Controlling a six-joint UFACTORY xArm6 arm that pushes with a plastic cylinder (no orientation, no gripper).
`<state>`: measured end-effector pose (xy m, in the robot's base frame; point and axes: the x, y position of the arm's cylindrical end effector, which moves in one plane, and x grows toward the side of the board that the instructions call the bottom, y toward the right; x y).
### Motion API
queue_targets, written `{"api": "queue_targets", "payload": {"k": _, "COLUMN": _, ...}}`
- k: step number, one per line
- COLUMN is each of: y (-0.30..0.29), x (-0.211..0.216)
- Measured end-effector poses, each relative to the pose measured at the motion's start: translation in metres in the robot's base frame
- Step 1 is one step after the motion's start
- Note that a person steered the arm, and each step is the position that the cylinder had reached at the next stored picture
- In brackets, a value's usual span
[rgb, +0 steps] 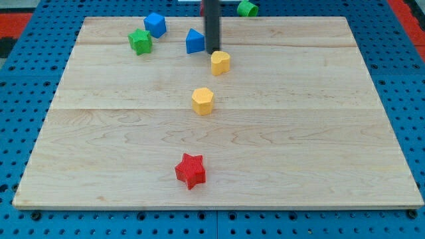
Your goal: Move the yellow heart above the yellow hexagon
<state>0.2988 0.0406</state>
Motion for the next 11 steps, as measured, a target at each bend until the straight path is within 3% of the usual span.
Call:
{"api": "queue_targets", "payload": {"k": 1, "y": 0.009, "x": 0.050}}
{"api": "queue_targets", "payload": {"k": 2, "y": -0.039, "x": 0.052}}
{"api": "queue_targets", "payload": {"k": 3, "y": -0.006, "x": 0.024}}
{"api": "queue_targets", "payload": {"k": 4, "y": -0.006, "x": 0.024}}
{"api": "queue_targets", "payload": {"k": 6, "y": 0.096, "x": 0.008}}
{"api": "queue_targets", "payload": {"k": 7, "y": 0.102, "x": -0.038}}
{"api": "queue_targets", "payload": {"k": 8, "y": 0.074, "x": -0.057}}
{"api": "queue_targets", "payload": {"k": 10, "y": -0.015, "x": -0.012}}
{"api": "queue_targets", "payload": {"k": 11, "y": -0.082, "x": 0.040}}
